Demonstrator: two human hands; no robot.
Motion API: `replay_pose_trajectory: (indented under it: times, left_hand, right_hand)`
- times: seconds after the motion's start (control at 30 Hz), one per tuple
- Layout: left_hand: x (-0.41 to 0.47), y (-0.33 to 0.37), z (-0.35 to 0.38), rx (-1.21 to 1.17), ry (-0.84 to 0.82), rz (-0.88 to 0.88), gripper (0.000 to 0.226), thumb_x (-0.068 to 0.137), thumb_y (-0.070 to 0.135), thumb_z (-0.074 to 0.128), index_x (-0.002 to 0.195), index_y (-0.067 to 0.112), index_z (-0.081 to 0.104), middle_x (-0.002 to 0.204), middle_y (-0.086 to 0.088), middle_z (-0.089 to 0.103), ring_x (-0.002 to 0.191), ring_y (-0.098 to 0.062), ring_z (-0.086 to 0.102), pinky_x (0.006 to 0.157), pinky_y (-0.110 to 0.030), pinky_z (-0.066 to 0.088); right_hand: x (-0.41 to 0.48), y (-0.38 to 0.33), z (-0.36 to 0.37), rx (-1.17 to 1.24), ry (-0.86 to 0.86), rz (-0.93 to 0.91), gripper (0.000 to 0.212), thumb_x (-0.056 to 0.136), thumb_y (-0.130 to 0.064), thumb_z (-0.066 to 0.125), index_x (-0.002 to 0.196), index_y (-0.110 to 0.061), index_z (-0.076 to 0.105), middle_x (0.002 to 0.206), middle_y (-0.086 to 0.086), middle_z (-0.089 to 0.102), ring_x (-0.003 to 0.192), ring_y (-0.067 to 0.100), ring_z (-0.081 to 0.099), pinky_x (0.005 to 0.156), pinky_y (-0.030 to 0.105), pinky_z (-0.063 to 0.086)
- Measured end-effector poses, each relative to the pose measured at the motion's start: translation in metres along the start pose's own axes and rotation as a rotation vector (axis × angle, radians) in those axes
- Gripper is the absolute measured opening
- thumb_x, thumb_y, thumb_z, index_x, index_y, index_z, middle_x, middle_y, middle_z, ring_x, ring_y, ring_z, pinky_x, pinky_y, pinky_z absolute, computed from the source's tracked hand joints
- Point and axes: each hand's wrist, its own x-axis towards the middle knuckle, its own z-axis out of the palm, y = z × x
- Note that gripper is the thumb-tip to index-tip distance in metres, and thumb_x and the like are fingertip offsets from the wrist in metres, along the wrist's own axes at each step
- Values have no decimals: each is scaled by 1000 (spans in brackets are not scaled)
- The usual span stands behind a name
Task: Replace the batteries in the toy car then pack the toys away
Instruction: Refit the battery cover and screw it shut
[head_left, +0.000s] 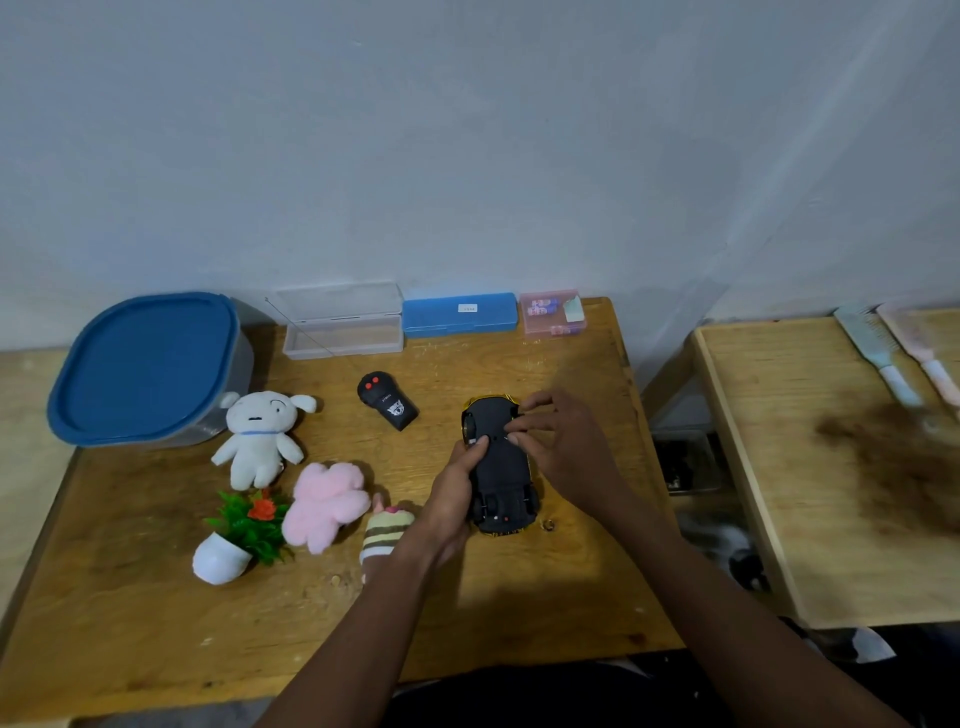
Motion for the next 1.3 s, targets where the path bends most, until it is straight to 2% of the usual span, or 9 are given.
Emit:
replay_pose_trajectory:
  times: [0.13,0.27,0.47,0.67,0.87,1.0,1.17,1.23,1.3]
  left_hand:
    - [0,0,0,-12,-12,-1,32,105,34,46,133,18,53,119,-14,68,101,-31,69,87,-50,56]
    - [0,-1,-1,-13,-10,5,33,105,34,47,133,18,53,120,-15,68,105,-34,68,92,-54,55]
    - [0,-1,-3,18,5,29,30,105,34,47,131,22,54,124,-12,68,111,-33,67,94,-53,56]
    - [-1,-3,-3,57,2,98,29,106,29,47,133,21,51,121,-8,67,104,-24,68,78,-36,58]
    - [1,-5,-3,27,21,84,27,105,29,48,131,23,52,125,-12,66,114,-33,65,97,-52,54]
    - [3,-5,-3,-3,29,50,31,105,33,47,132,19,53,124,-14,67,111,-34,66,96,-52,54]
    - [9,-5,-3,-54,57,0,38,103,35,50,136,16,53,117,-13,71,101,-35,69,94,-54,55]
    - [11,-4,-3,-46,60,-13,39,103,37,50,135,15,55,114,-12,73,97,-32,71,87,-47,58]
    - [11,-3,-1,-38,65,-24,40,102,38,50,134,14,55,113,-12,73,95,-31,72,82,-44,58]
  right_hand:
    - [3,-1,-2,9,-21,1,8,82,-24,77,89,-26,79,102,-11,59,101,6,55,90,38,48]
    - [3,-2,0,-5,-8,-11,8,80,-23,79,88,-26,79,101,-10,59,100,7,55,89,36,48]
    - [2,-2,4,64,-16,68,9,81,-24,78,87,-31,78,102,-12,57,102,3,54,85,20,42]
    - [0,-7,9,143,-2,178,8,81,-21,79,86,-27,78,99,-8,59,97,-4,53,74,3,35]
    - [0,-7,13,160,17,198,8,81,-20,79,87,-26,78,98,-6,62,96,2,55,75,8,35]
    - [-2,-9,11,162,41,167,11,82,-21,78,91,-27,77,98,-9,60,96,0,54,75,4,37]
    - [-12,1,8,154,211,280,15,85,-27,74,99,-28,75,102,-12,62,89,-3,54,74,17,44]
    - [-19,18,7,-76,249,341,22,85,-32,70,107,-30,72,104,-7,62,96,7,57,79,30,50]
    - [-26,33,7,-329,156,427,34,86,-35,65,120,-32,65,111,-1,60,105,21,56,86,41,50]
